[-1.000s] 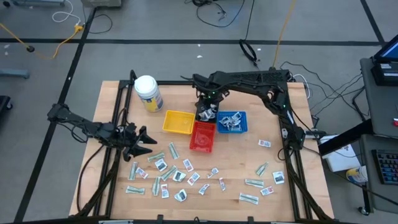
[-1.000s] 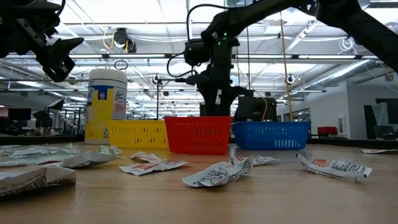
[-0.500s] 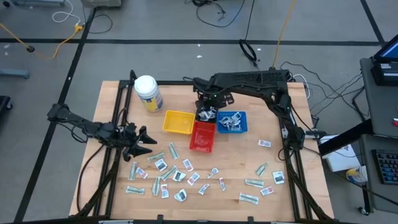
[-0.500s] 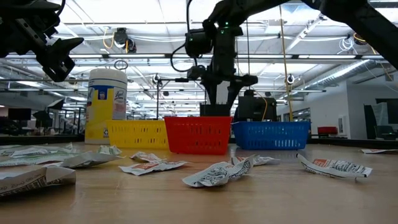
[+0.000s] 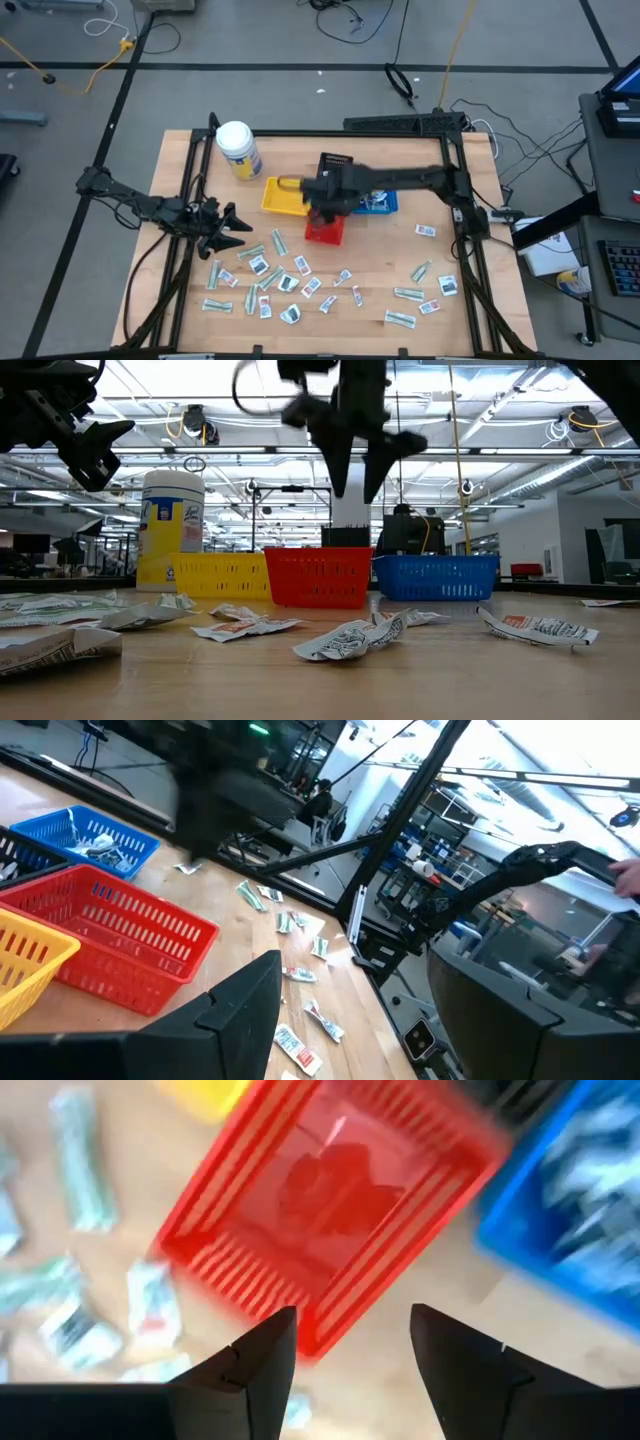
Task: Pick & Place First Aid Supplies
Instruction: Put the towelette pack into the black bin
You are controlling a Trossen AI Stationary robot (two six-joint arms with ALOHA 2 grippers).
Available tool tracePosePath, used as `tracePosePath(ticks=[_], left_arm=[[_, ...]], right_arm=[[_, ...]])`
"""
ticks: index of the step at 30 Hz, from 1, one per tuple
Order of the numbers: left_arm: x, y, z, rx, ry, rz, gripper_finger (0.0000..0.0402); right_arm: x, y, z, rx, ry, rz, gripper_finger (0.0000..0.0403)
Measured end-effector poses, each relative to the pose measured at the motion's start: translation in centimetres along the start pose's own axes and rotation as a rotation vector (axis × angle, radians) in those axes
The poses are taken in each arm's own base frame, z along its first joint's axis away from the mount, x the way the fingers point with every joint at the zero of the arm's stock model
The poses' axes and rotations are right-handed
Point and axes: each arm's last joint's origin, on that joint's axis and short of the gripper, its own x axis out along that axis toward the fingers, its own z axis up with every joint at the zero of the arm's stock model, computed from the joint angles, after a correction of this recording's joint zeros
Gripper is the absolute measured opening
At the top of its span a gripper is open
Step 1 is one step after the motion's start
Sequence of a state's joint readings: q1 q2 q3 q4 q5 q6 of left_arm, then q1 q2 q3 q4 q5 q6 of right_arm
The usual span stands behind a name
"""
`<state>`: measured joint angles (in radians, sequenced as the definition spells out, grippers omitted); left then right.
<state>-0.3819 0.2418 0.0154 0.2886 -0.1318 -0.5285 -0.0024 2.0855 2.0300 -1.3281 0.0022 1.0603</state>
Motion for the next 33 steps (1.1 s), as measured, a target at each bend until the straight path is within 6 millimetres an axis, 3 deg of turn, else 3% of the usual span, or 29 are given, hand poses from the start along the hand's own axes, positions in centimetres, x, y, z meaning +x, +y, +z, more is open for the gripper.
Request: tracePosePath(ticks=[10,16,19,26,33], left_arm=[[0.0,0.0,0.0,0.0,0.0,0.0,0.0257],[0.0,0.0,0.0,0.0,0.0,0.0,0.0257],[0.0,0.0,0.0,0.0,0.0,0.0,0.0257],[0.0,0.0,0.0,0.0,-0.001,-0.001,0.0257],[0.0,0.0,0.0,0.0,0.0,0.0,0.0257]], right_arm=[[-0.9,4.1,-11.5,-0.096,0.029,0.023,0.0192],[-1.2,4.7,-18.0,-0.094,0.047,0.003,0.0192],[-0.6,4.3,-20.2,-0.055,0.053,-0.029,0.0192],[-0.3,-0.4,-23.4,0.06,0.057,-0.06,0.0192],[0.0,-7.3,-24.7,0.119,0.077,-0.076,0.0192]])
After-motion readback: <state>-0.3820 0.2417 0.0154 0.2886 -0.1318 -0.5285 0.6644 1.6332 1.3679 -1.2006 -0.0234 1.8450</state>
